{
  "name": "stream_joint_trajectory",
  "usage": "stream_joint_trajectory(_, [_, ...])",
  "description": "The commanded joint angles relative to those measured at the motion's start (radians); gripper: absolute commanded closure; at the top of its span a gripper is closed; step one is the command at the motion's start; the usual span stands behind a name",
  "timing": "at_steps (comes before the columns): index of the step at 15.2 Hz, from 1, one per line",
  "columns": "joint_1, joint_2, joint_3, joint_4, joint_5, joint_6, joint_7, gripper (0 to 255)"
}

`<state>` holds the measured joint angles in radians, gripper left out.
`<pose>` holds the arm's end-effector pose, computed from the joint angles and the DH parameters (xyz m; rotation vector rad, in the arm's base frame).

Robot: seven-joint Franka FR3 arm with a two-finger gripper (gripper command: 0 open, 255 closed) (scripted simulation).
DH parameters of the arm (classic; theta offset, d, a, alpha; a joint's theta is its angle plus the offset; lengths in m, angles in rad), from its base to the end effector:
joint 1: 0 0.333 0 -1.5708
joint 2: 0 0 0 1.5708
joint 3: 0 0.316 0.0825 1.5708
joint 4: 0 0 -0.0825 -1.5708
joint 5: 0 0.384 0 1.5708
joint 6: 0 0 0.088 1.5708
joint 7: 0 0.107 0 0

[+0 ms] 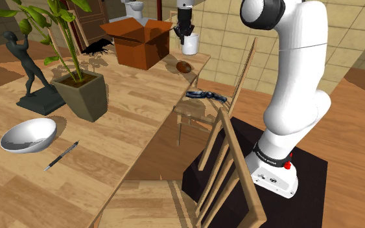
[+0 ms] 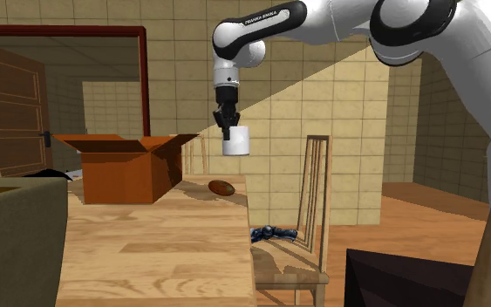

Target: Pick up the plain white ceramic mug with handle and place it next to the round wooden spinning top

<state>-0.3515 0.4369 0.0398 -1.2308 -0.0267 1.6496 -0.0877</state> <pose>0.6490 -0.2179 0.5210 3.1156 -0.3524 -0.0304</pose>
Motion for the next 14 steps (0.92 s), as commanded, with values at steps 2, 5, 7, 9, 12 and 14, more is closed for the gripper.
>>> stream_joint_trajectory(2, [-0.008, 0.013, -0.003, -0.005, 0.001, 0.018, -0.012, 255])
stream_joint_trajectory(5, [-0.009, 0.008, -0.003, -0.053, 0.001, 0.061, -0.012, 255])
stream_joint_trajectory(7, [-0.009, 0.006, -0.003, -0.082, 0.001, 0.089, -0.011, 255])
stream_joint_trajectory(9, [-0.009, 0.006, -0.003, -0.110, 0.001, 0.116, -0.011, 255])
stream_joint_trajectory(12, [-0.010, 0.007, -0.003, -0.148, 0.000, 0.156, -0.010, 255])
stream_joint_trajectory(14, [-0.010, 0.009, -0.003, -0.172, 0.000, 0.182, -0.010, 255])
